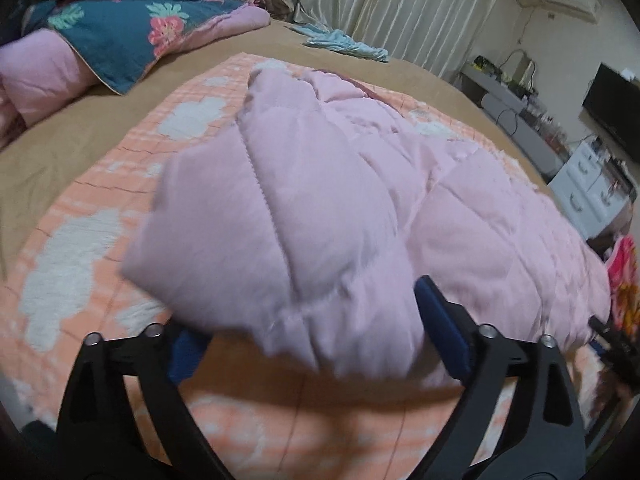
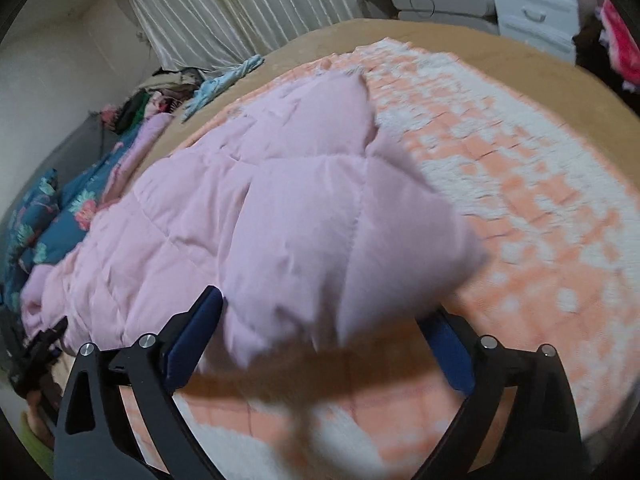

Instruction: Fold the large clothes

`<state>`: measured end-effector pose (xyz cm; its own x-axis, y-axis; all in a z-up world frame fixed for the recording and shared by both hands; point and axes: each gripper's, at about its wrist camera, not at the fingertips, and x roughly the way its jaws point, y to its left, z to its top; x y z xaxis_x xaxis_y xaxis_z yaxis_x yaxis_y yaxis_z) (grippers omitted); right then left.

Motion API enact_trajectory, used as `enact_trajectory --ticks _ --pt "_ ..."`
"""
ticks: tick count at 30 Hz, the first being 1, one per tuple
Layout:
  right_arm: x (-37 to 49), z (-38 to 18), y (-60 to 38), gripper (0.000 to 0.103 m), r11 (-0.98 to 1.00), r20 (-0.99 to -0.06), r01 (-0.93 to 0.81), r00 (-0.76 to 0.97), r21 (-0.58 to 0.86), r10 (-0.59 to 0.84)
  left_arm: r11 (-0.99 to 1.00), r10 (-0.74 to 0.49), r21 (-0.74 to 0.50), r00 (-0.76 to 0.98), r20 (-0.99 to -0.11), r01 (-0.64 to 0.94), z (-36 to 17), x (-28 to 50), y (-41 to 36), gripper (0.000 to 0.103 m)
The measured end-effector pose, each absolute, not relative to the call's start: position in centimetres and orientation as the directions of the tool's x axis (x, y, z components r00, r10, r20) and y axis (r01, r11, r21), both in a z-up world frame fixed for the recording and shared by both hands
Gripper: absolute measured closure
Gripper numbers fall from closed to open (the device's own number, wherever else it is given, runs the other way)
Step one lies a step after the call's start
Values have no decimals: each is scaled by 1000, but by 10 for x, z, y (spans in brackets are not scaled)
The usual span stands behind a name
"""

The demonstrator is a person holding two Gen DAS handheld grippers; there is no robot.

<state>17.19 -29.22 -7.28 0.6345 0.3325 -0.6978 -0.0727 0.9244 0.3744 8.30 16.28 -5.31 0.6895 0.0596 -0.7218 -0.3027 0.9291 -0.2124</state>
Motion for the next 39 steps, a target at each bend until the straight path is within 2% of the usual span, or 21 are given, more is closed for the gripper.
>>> enact_trajectory --ticks 1,5,15,23,39 --pt "164 -67 -294 6 935 -695 -74 649 346 308 929 64 -207 686 -724 -306 -51 78 162 10" --pt "130 -32 -293 4 953 -647 -109 712 283 274 942 87 -167 691 -717 -292 -31 57 150 9" --pt "71 24 -262 4 947 -556 -237 767 218 320 970 21 -174 766 -643 -172 14 22 105 9" --pt "38 30 -233 4 928 -565 -315 737 197 370 980 -45 -180 786 -617 -85 24 8 68 9" --pt "24 29 -209 4 908 -570 -370 711 196 412 990 -31 -125 763 -645 -65 17 2 38 9"
